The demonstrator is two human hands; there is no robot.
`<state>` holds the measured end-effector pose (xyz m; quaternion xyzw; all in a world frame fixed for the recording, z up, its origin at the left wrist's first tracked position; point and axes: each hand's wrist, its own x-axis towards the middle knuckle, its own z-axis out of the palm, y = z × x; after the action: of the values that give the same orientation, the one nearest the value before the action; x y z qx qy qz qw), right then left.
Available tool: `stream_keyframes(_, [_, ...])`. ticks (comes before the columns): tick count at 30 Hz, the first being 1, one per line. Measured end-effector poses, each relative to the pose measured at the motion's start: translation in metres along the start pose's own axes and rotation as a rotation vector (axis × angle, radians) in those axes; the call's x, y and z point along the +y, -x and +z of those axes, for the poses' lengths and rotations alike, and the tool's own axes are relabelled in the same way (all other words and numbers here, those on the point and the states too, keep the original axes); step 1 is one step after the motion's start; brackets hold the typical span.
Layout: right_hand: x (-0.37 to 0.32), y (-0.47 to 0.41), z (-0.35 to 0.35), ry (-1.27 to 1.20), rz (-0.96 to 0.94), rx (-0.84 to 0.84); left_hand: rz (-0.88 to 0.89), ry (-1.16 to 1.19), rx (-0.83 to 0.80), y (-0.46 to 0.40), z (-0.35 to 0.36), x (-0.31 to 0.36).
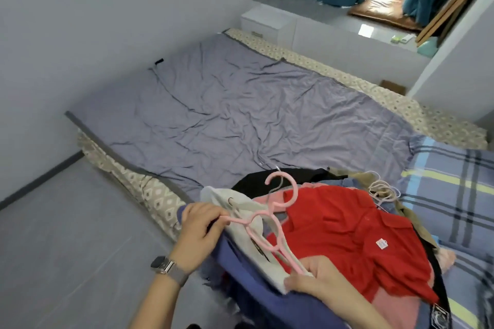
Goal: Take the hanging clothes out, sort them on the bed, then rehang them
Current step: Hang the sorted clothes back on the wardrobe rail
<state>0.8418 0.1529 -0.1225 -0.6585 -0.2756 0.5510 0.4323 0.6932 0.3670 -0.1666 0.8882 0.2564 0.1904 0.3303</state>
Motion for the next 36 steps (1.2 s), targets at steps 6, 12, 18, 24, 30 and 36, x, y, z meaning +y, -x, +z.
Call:
stream_keyframes(6, [-0.074,-0.042,0.144,0.029,-0.059,-0.088,-0.335,0.165,0.552,0.078,-0.124,-0.043])
stream_keyframes(12, [-0.1,-0.066,0.312,0.271,-0.163,-0.214,-0.846,0.639,0.518,0.194,-0.206,-0.041])
stream_keyframes(18, [-0.1,-0.053,0.443,0.387,-0.145,-0.561,-0.909,0.987,0.86,0.284,-0.254,-0.039])
stream_keyframes(24, [-0.104,-0.051,0.52,0.634,-0.271,-0.793,-0.921,0.986,1.214,0.349,-0.286,-0.047])
stream_keyframes(30, [-0.11,-0.036,0.576,0.47,-0.383,-0.979,-0.995,0.908,1.665,0.39,-0.3,-0.056])
stream_keyframes(36, [-0.129,-0.047,0.641,0.686,-0.502,-1.166,-0.88,0.889,2.194,0.448,-0.322,-0.049])
